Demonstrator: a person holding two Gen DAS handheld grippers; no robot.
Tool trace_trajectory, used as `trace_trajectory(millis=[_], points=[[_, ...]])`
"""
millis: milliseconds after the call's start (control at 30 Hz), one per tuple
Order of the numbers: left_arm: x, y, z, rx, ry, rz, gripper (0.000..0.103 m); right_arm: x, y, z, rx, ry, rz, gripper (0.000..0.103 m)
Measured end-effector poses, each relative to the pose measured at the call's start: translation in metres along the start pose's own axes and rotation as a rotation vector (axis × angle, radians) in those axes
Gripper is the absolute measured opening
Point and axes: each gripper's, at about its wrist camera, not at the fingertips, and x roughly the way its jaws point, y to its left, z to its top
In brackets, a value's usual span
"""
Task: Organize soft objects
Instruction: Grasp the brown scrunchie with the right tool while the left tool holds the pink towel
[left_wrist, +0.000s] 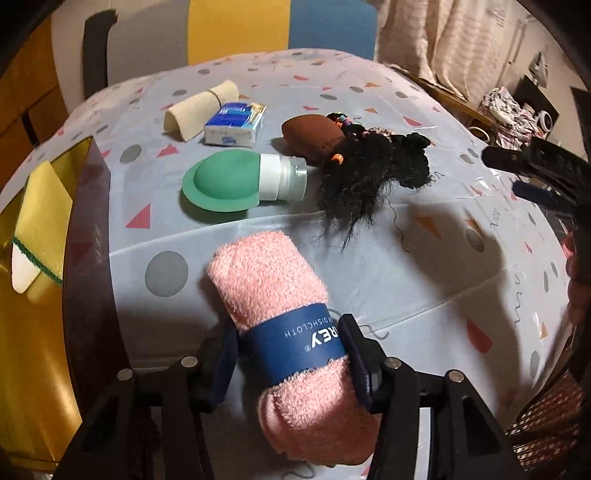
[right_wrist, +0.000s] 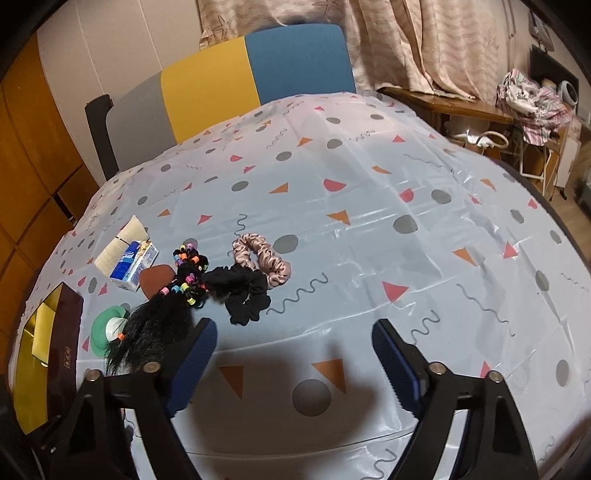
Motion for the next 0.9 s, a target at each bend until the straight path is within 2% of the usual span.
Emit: trace_trajectory(millis=[67, 200, 333, 433, 500, 600, 667, 800, 867, 900], points=[[-0.001, 0.0, -0.002, 0.012, -0.015, 0.003, 0.052, 0.003, -0.003, 0.0, 0.029, 0.023, 0.031, 0.067], [0.0, 0.001, -0.005, 0.014, -0.028, -0.004, 0.052, 0.012, -0.013, 0.002, 0.145, 0.071, 0.129, 0.066], [0.0, 0.002, -0.007, 0.016, -0.031, -0.011, 0.052, 0.022, -0.009, 0.019, 0.19, 0.073, 0.153, 0.066], [0.001, 0.001, -0.008, 0.028, -0.036, -0.011, 0.051, 0.037, 0.006, 0.04, 0.133, 0.073, 0.119, 0.066], [0.0, 0.001, -0.009, 0.03, -0.042, -0.011, 0.051, 0.056, 0.016, 0.054, 0.092, 0.119, 0.118, 0.066], [0.0, 0.002, -0.009, 0.023, -0.047, -0.013, 0.051, 0.08, 0.028, 0.071, 0.021, 0.148, 0.059, 0.069], [0.0, 0.002, -0.009, 0.026, -0.048, -0.014, 0.051, 0.1, 0.037, 0.082, -0.021, 0.191, 0.029, 0.077], [0.0, 0.003, -0.011, 0.022, -0.054, -0.016, 0.051, 0.134, 0.053, 0.088, -0.094, 0.295, 0.01, 0.08], [0.0, 0.003, -0.011, 0.023, -0.056, -0.016, 0.051, 0.147, 0.057, 0.085, -0.133, 0.337, -0.028, 0.075], [0.0, 0.003, -0.011, 0.022, -0.057, -0.016, 0.051, 0.153, 0.057, 0.082, -0.141, 0.344, -0.055, 0.066]])
